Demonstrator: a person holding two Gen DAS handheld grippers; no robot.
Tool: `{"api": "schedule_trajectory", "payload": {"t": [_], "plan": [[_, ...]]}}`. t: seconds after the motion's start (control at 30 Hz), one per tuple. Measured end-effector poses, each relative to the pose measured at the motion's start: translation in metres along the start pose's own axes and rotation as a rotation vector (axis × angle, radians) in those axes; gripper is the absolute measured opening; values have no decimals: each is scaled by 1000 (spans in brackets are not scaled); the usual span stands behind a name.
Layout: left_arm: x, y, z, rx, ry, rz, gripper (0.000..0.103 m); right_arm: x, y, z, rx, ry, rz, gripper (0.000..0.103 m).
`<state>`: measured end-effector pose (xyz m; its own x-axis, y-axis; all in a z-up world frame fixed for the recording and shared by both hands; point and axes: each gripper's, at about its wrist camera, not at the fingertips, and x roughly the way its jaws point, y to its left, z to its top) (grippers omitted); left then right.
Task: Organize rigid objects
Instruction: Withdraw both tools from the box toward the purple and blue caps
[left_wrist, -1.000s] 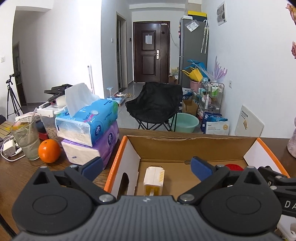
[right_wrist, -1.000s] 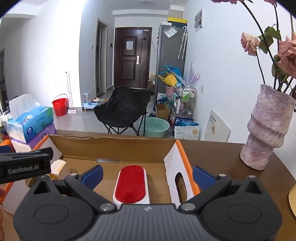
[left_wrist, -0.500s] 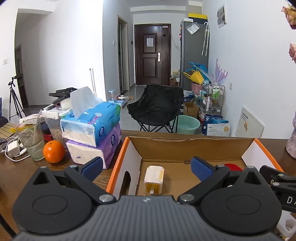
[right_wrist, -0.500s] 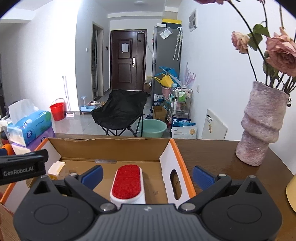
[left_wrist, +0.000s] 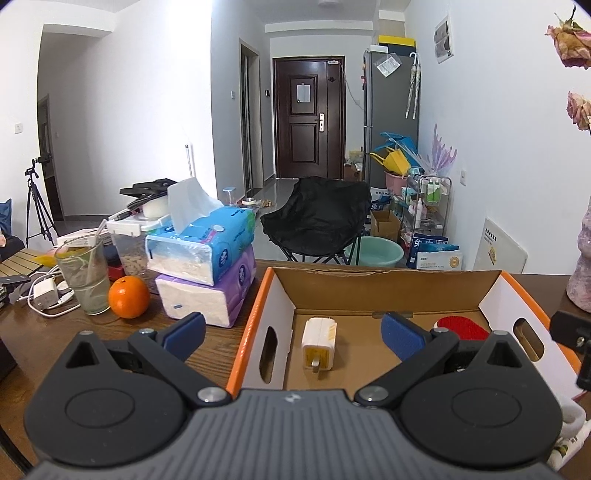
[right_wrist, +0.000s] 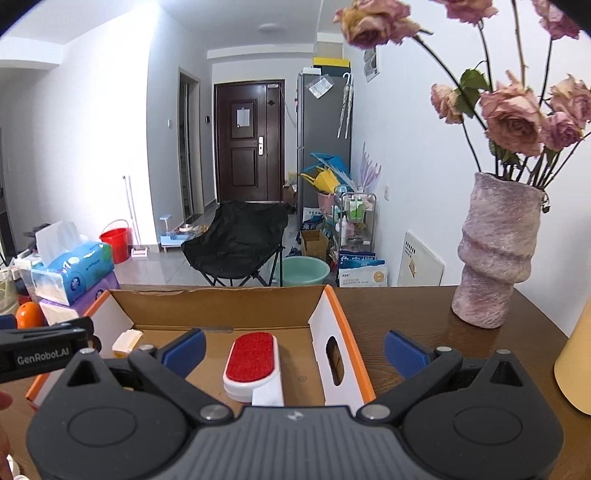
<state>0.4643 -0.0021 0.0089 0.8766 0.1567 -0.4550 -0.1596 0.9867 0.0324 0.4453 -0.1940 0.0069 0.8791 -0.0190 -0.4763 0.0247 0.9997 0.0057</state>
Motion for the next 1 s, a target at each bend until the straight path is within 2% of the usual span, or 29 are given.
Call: {"api": "schedule_trajectory", "payload": {"t": [0.4, 0.73, 1.0], "plan": [[-29, 11, -18, 8, -18, -8, 103, -43, -6, -17, -4, -41, -6, 103], [-65, 19, -37, 6, -43, -30, 103, -85, -14, -31, 0, -115, -1, 103], [-94, 20, -55, 16, -49, -37, 103, -109, -14, -42, -7, -133, 10, 103]]}}
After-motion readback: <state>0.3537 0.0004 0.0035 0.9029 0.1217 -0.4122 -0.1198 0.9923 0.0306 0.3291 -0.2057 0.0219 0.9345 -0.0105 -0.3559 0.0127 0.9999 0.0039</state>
